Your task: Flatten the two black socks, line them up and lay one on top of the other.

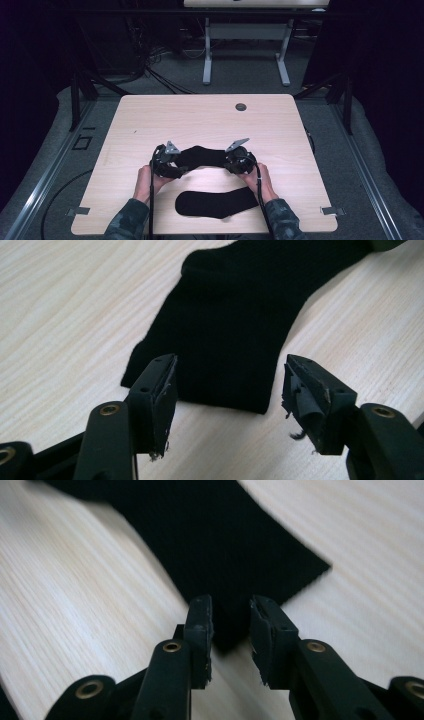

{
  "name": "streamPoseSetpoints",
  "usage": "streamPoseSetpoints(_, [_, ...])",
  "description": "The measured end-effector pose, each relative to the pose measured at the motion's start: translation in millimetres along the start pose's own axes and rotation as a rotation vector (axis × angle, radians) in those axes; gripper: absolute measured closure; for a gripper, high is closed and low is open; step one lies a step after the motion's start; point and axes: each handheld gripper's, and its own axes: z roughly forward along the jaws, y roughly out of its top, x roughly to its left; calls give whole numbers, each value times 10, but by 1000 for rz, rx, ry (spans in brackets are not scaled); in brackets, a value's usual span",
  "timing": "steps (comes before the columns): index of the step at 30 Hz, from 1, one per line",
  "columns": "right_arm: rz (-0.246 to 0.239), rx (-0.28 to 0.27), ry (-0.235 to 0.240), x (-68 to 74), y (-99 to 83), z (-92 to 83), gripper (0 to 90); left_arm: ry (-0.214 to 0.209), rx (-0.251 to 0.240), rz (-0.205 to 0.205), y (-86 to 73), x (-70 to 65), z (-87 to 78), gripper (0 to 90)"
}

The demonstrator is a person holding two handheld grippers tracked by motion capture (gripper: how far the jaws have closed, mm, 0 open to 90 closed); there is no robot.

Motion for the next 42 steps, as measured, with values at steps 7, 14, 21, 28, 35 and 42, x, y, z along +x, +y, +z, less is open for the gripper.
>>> streamPoseSetpoints(7, [-6,-8,-33,13,-176,-149,659,1,1,38,-81,-142,-38,355])
streamPoseSetpoints(14, [-87,-68,0,75,51,-104,562,5,-18,-3,-126,-99,-45,345])
streamPoseSetpoints(21, [-62,-6,-26,44,41,25,710,3,-19,-9,-165,-93,-62,332])
streamPoseSetpoints(28, [-10,-5,-54,57,-161,-123,820,-3,-24,19,-138,-177,-9,324])
streamPoseSetpoints(35, [61,-42,-42,63,-326,-213,823,-28,6,76,20,-310,138,331])
streamPoseSetpoints(42, [57,-63,-57,103,-382,-232,824,-52,29,93,47,-322,256,464])
